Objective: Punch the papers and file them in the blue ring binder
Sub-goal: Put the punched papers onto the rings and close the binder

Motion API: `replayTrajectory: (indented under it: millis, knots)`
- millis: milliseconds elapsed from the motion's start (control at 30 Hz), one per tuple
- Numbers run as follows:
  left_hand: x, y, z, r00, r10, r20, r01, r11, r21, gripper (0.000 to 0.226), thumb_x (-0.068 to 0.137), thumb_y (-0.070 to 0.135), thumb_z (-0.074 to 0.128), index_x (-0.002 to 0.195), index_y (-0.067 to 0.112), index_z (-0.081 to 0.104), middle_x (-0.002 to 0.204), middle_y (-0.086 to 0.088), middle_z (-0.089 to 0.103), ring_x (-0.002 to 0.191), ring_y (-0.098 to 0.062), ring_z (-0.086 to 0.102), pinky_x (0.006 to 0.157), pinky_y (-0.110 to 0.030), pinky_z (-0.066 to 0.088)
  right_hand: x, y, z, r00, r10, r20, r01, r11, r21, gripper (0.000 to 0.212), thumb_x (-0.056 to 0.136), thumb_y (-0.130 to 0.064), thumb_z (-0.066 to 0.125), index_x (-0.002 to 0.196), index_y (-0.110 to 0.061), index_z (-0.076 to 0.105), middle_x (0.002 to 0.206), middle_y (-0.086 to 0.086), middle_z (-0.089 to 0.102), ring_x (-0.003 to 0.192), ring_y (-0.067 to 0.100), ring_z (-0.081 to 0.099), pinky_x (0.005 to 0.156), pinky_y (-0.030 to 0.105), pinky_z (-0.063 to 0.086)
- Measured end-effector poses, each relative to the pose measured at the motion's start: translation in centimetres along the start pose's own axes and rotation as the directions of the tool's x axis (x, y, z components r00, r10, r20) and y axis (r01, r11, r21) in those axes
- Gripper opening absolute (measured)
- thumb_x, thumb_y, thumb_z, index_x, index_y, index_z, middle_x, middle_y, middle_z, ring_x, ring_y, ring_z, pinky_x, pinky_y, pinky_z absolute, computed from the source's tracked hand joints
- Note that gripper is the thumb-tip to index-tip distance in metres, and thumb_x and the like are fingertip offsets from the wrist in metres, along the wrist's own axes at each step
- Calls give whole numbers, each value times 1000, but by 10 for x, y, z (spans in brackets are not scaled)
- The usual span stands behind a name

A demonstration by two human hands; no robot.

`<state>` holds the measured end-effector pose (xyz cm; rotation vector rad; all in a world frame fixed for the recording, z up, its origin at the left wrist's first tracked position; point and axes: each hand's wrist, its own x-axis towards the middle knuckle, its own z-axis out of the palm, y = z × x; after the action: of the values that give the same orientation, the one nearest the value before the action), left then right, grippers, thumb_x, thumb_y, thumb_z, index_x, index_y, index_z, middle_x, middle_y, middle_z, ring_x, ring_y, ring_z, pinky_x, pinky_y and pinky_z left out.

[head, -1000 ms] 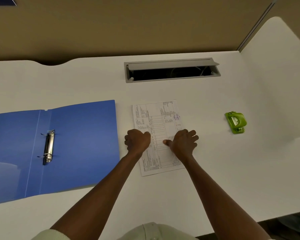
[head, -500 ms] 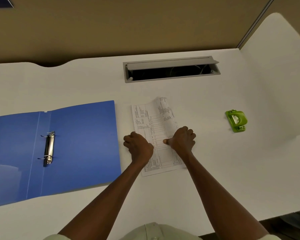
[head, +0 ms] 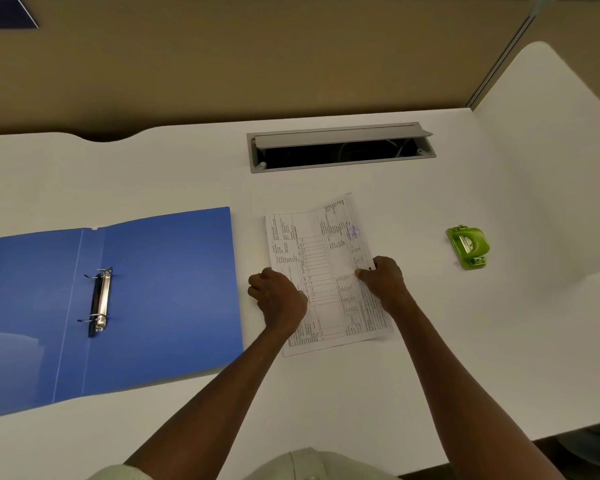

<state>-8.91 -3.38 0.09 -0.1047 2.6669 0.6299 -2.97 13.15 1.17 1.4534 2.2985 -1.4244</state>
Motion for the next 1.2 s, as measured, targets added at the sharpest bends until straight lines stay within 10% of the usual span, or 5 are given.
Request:
replayTrajectory:
  millis: [567,833,933,1033,1200]
  knots:
    - [-7,-9,-54,970,141,196,97,518,-850,84,63,53,82,132,20,46,109,2,70,100,-14,68,92,-38,54,-17,-13,-1,959,140,244,-282,457,844,37,94,-9,54,131,-6,52,129,6,59,111,20,58,77,25,55]
    - [-19,12,-56,948,255,-188,-315,687,-655,23,88,25,67,104,9,69,98,2,70,87,-12,66,68,-16,50,-35,-21,33,914,109,392,-406,264,875,26,89,-7,63,115,-8,61,111,14,68,102,27,64,86,41,55]
    - [0,9,-74,912,350,-216,-409,723,-556,21,89,24,66,94,4,71,88,-3,71,78,-16,65,64,-23,50,-35,-24,24,953,190,236,-302,549,779,49,63,-24,89,95,-10,55,89,7,58,72,16,59,64,29,54]
    - [18,9,-98,877,427,-218,-479,752,-454,22,89,22,65,88,0,70,83,-7,71,73,-19,64,63,-27,48,-28,-27,11,966,107,-238,-12,930,368,116,55,-36,92,143,-3,24,144,20,36,133,33,38,110,46,36]
    - [31,24,-141,784,605,-137,-613,720,-325,22,91,13,61,109,7,70,102,-10,72,85,-19,64,71,-29,51,-29,-67,-38,658,-604,-449,504,797,-333,124,58,-46,86,150,-11,11,157,14,15,145,29,13,118,45,14]
